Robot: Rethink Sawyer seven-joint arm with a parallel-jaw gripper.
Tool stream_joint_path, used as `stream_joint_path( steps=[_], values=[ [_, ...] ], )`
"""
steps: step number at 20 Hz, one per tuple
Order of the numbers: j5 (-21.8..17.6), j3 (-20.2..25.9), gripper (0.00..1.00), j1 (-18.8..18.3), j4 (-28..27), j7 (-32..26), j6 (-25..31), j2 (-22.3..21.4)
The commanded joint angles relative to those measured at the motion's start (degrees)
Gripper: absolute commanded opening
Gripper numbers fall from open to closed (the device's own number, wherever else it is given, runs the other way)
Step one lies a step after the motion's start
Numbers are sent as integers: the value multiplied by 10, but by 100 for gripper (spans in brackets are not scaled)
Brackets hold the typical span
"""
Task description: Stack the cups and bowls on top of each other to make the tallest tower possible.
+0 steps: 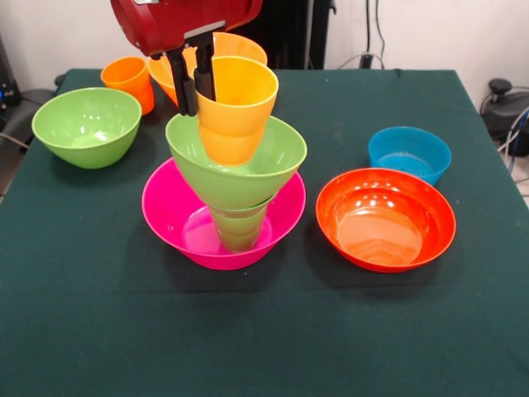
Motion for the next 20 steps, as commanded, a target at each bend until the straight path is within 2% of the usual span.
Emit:
stream_joint_path(
  steps=[1, 8, 20],
  values=[
    [-16, -17, 0, 11, 62, -67, -34, 17],
    [-21, -27, 0, 20, 50, -57, -9, 22],
    [-12, -15, 0, 17, 42, -55, -33, 34]
  ],
)
